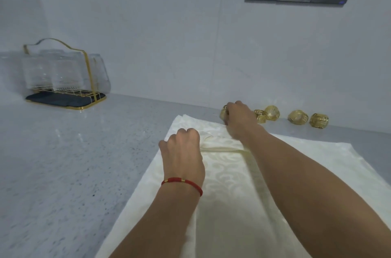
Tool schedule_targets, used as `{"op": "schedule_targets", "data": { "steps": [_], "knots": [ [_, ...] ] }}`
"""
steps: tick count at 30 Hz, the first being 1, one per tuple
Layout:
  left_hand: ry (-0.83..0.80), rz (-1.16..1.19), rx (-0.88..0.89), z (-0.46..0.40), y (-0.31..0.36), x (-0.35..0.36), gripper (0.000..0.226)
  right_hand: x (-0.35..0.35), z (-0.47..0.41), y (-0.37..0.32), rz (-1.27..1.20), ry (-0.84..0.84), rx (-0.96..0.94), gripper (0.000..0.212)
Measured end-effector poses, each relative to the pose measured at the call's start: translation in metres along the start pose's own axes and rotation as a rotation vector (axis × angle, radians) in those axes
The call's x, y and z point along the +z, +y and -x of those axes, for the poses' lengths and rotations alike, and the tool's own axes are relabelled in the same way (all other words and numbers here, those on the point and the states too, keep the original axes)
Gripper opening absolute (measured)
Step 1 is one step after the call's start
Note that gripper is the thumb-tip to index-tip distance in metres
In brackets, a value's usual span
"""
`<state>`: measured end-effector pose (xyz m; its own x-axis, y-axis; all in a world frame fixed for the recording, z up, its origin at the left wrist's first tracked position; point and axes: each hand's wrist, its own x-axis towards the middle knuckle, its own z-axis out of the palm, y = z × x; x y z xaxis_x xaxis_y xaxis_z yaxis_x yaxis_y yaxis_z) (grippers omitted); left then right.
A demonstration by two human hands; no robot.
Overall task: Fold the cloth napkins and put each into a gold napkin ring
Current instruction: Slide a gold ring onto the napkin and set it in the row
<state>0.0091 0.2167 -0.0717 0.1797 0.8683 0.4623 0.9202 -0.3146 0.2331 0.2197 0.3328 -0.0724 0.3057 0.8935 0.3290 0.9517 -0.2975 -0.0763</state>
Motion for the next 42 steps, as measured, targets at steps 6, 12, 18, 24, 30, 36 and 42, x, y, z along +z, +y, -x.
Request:
{"op": "schedule_targets", "data": {
  "steps": [6,12,18,24,30,36,42],
  "knots": [
    [0.041,0.010,0.078,0.006,0.010,0.003,0.044,-0.051,0.062,0.049,-0.590,0.156,0.100,0.015],
    [0.080,0.084,0.104,0.004,0.014,-0.001,0.044,-0.104,0.185,0.122,-1.159,0.231,0.398,0.032],
    [0.122,0.158,0.263,0.019,0.045,-0.010,0.048,-0.104,0.258,0.138,-1.357,0.111,0.539,0.039],
    [0.089,0.228,0.369,0.031,0.064,-0.008,0.045,-0.099,0.258,0.145,-1.358,0.066,0.444,0.046],
    [0.070,0.383,0.356,0.031,0.056,-0.003,0.019,-0.111,0.265,0.149,-1.299,-0.058,0.165,0.041],
    [0.052,0.456,0.267,0.031,0.051,-0.001,0.020,-0.117,0.267,0.154,-1.227,-0.103,0.076,0.039],
    [0.057,0.515,0.137,0.030,0.050,-0.001,0.024,-0.111,0.262,0.162,-1.257,-0.014,0.119,0.043]
  ]
}}
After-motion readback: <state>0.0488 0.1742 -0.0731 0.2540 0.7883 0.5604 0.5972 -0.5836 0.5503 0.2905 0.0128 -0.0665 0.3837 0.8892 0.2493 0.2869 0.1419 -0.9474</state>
